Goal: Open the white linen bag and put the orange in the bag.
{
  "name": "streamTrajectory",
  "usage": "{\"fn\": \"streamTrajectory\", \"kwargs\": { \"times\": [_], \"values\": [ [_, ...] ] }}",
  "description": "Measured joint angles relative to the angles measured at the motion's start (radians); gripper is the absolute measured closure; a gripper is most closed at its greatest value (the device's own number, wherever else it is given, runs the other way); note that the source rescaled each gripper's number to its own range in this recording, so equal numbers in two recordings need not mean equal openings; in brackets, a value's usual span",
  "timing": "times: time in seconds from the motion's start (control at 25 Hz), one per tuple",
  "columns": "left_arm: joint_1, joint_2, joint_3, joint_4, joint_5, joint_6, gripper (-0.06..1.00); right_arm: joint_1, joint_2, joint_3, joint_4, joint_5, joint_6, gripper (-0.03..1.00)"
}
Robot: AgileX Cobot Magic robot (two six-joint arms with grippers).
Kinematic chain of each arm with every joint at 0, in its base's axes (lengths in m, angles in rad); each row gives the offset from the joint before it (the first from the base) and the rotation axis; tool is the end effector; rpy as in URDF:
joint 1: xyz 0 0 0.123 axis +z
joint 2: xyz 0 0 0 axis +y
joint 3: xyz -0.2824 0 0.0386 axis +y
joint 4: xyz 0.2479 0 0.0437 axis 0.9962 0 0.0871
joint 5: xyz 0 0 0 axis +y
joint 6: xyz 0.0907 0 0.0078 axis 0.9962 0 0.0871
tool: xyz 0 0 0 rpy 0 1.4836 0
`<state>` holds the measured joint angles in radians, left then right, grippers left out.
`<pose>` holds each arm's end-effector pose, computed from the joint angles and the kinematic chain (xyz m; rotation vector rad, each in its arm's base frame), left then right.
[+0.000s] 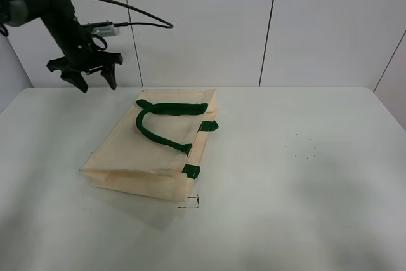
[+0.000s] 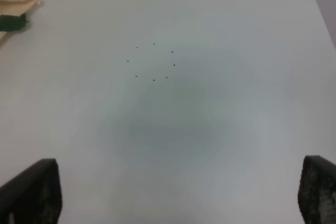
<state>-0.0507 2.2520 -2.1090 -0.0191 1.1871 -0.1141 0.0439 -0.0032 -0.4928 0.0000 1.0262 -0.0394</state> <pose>0.4879 -0.0264 0.2398 -0.0952 2.8140 -0.0649 -0.0031 -0.0001 0.2780 -0.0839 2.0121 0.0029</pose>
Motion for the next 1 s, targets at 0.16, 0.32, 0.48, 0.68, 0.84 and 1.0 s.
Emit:
{"fn": "streamTrajectory", "kwargs": {
  "times": [0.16, 0.32, 0.48, 0.68, 0.84, 1.0],
  "values": [
    [0.081, 0.000, 0.000, 0.013, 0.001, 0.000, 0.08, 0.000, 0.000, 0.000, 0.000, 0.000, 0.000, -0.03],
    [0.096, -0.005, 0.005, 0.032, 0.001, 0.002, 0.08, 0.000, 0.000, 0.000, 0.000, 0.000, 0.000, -0.03],
    [0.095, -0.055, 0.077, 0.033, 0.001, 0.002, 0.08, 0.000, 0.000, 0.000, 0.000, 0.000, 0.000, -0.03],
    [0.090, -0.217, 0.289, 0.038, 0.000, 0.003, 0.08, 0.000, 0.000, 0.000, 0.000, 0.000, 0.000, -0.03],
    [0.090, -0.406, 0.515, 0.038, 0.000, 0.003, 0.08, 0.000, 0.000, 0.000, 0.000, 0.000, 0.000, -0.03],
    [0.090, -0.640, 0.767, 0.038, 0.000, 0.003, 0.08, 0.000, 0.000, 0.000, 0.000, 0.000, 0.000, -0.03]
  ]
}}
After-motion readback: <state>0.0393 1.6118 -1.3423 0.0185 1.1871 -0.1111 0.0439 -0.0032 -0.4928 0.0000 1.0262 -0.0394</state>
